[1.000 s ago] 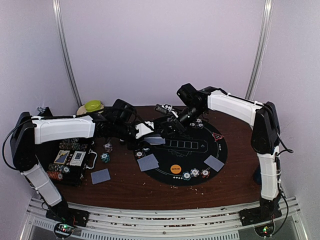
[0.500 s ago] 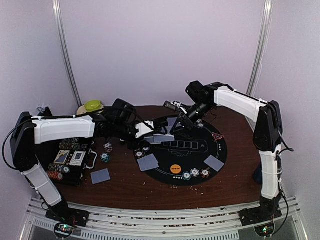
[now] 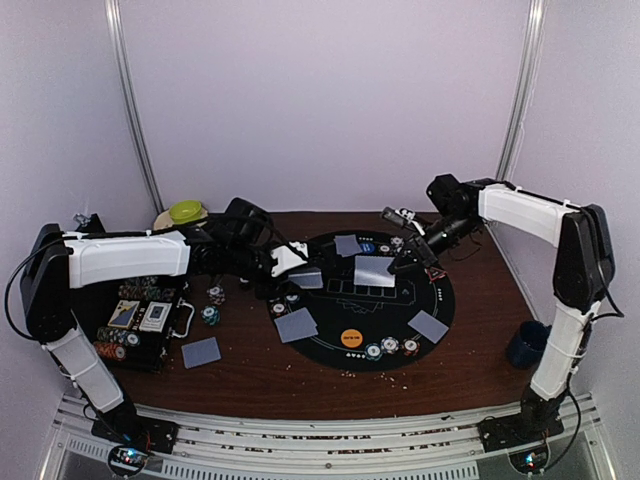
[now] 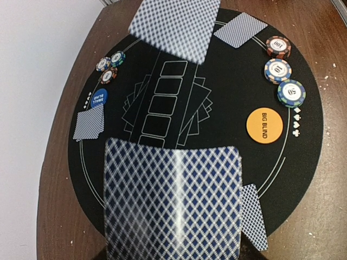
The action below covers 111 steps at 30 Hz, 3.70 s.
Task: Distribute texas hold em gaming equipment
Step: Distribute the poker card in the big blind area, then pick up the poker card from the face-down deck piles.
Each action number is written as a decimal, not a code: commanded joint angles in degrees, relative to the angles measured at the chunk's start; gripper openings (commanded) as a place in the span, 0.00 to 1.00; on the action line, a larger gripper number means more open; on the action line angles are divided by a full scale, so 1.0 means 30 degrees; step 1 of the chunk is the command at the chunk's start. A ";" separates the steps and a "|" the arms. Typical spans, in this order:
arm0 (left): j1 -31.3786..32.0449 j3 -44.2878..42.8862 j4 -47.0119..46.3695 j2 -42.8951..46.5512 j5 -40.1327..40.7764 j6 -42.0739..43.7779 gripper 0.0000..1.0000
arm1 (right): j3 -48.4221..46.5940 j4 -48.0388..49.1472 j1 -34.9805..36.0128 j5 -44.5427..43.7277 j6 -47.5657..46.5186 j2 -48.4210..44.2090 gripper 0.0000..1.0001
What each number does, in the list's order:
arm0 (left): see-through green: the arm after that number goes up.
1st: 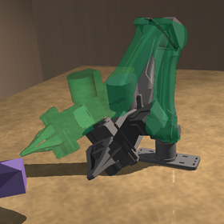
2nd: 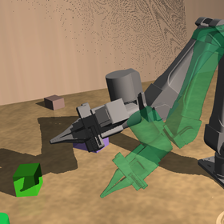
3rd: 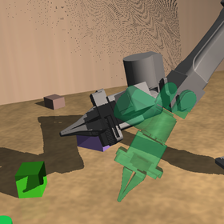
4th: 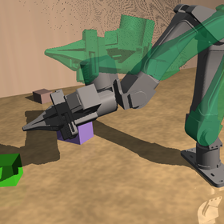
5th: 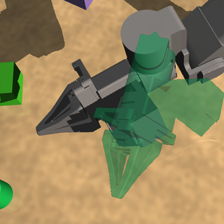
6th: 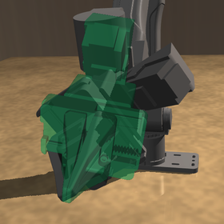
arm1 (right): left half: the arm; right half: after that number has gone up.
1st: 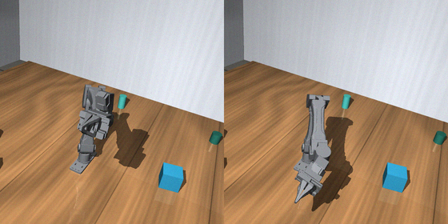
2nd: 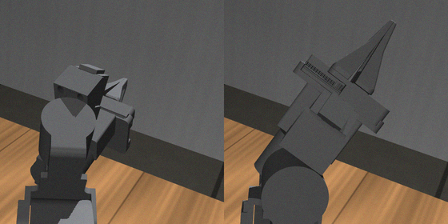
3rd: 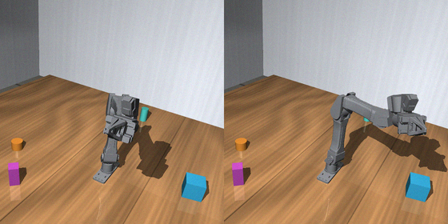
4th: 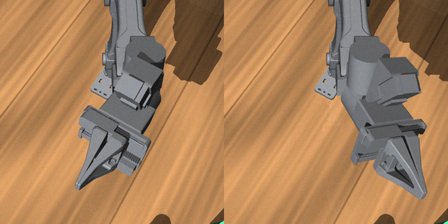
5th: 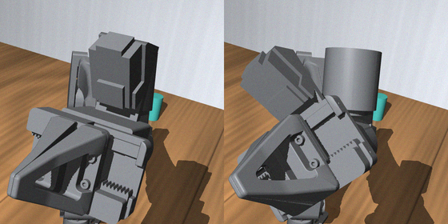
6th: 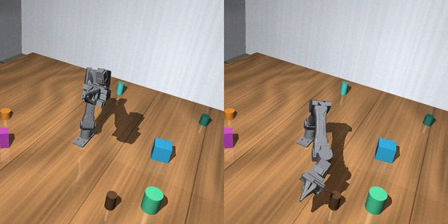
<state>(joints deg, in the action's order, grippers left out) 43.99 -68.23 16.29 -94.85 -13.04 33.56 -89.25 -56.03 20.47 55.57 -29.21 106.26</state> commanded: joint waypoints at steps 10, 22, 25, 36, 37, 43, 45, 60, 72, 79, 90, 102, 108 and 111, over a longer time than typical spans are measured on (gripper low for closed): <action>-0.0043 0.0037 -0.0832 -0.0127 -0.0102 0.0035 0.05 | 0.8968 0.3026 -0.6516 -0.0991 -0.0383 -0.3744 0.00; -0.0043 0.0125 -0.0890 -0.0113 -0.0280 -0.0008 0.05 | 1.2394 0.6944 -0.7526 -0.1842 0.2353 -0.5426 0.00; -0.0035 0.0151 -0.0890 -0.0126 -0.0283 -0.0025 0.05 | 1.2242 0.6827 -0.7526 -0.1789 0.2420 -0.4622 0.01; -0.0014 0.0176 -0.0949 -0.0176 -0.0109 0.0020 0.05 | 1.1604 0.6103 -0.6460 -0.2260 0.2041 -0.2803 0.08; -0.0014 0.0183 -0.0949 -0.0197 -0.0082 0.0036 0.05 | 1.1471 0.5983 -0.6331 -0.2355 0.1986 -0.2635 0.09; -0.0010 0.0184 -0.0953 -0.0219 0.0003 0.0063 0.05 | 1.1038 0.4959 -0.6139 -0.3036 0.1020 -0.2227 0.18; -0.0014 0.0206 -0.0953 -0.0196 -0.0008 0.0072 0.05 | 1.0973 0.4714 -0.6149 -0.3215 0.0818 -0.2481 0.19; 0.0001 0.0156 -0.0912 -0.0051 -0.0140 0.0066 0.05 | 1.0471 0.4713 -0.6142 -0.5685 0.1180 -0.3877 0.38; 0.0030 0.0097 -0.0920 0.0006 -0.0052 0.0063 0.05 | 0.8112 0.6090 -0.4653 -1.0334 0.1637 -0.8665 0.93; 0.0253 0.0052 -0.0920 0.0124 0.0123 0.0063 0.05 | 0.5480 0.6530 -0.3983 -0.5768 0.1916 -0.8124 1.00; 0.0341 -0.0207 -0.0878 -0.0020 0.0354 -0.0171 0.05 | 0.3067 0.9176 0.0962 -0.1456 0.2276 -0.4220 1.00; 0.0514 -0.0344 -0.0715 0.0062 0.0315 -0.0128 0.05 | 0.0202 0.9264 0.4537 -0.0907 0.4033 0.0349 1.00; 0.0710 -0.0402 -0.0576 -0.0061 0.0578 0.0002 0.05 | -0.1800 0.8738 0.5236 0.0338 0.4865 0.2325 0.99; 0.0747 -0.0406 -0.0540 -0.0022 0.0608 0.0033 0.05 | -0.2734 0.8417 0.5428 0.0355 0.5229 0.3208 0.97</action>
<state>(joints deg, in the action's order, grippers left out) 45.76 -68.12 16.34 -94.89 -11.53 33.52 -93.60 -29.87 35.90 54.26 -16.01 113.06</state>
